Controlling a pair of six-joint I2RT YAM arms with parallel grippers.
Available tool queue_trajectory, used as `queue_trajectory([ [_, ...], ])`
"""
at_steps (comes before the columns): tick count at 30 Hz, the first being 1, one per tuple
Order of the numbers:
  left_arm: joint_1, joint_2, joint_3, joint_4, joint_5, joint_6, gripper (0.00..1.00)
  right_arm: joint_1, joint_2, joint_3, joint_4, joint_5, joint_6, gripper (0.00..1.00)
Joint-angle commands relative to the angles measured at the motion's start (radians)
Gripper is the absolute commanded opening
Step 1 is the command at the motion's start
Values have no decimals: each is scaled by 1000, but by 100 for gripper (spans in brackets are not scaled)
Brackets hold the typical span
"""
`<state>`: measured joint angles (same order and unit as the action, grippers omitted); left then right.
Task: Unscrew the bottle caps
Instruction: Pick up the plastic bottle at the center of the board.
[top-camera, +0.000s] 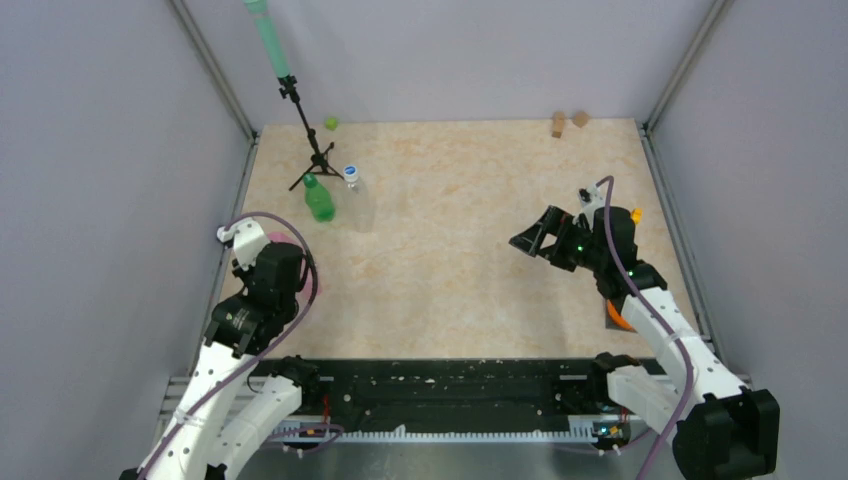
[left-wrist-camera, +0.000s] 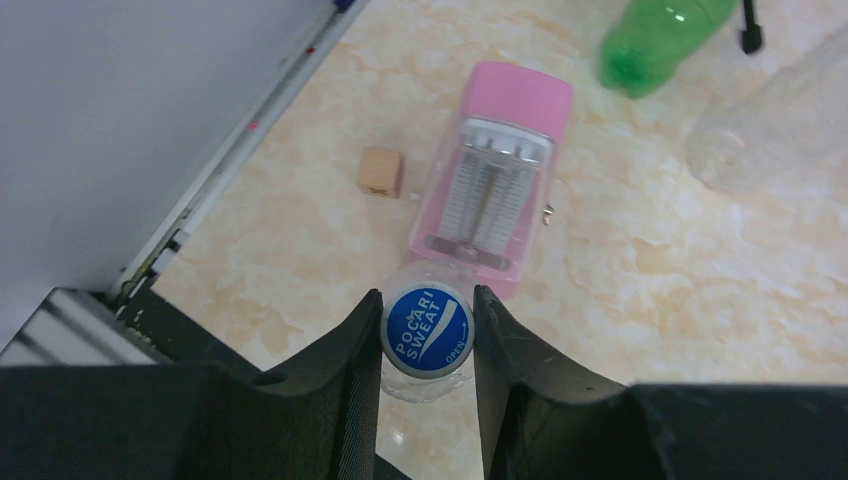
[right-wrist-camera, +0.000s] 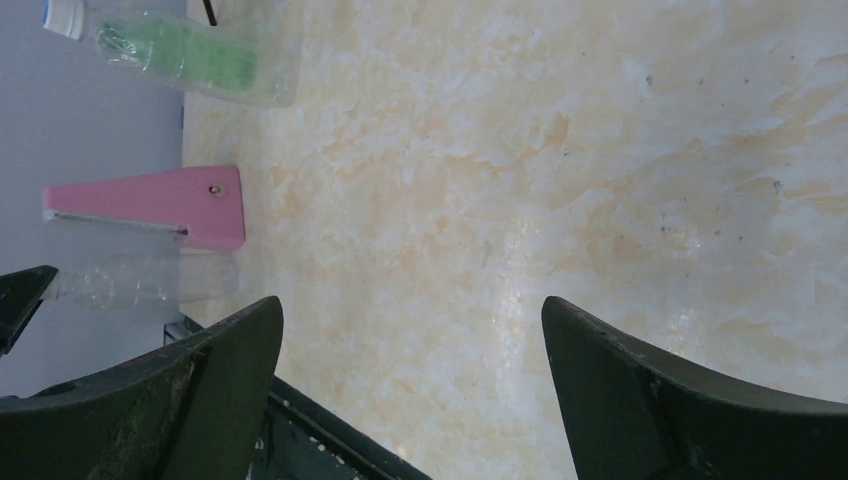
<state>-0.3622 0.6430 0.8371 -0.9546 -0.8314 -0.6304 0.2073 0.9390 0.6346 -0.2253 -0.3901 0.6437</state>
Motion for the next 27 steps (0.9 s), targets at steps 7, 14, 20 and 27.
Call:
queue_trajectory([
  [7,4,-172,37,118,408,159,0,8,-111,43,-164,-85,-142,99],
  [14,0,-271,43,100,604,107,0,8,-150,-19,-14,-149,0,99],
  [20,1,-226,58,123,753,162,0,13,-136,-28,70,-205,15,99],
  [27,1,-198,-4,296,993,174,0,199,-111,-14,152,-127,-7,97],
])
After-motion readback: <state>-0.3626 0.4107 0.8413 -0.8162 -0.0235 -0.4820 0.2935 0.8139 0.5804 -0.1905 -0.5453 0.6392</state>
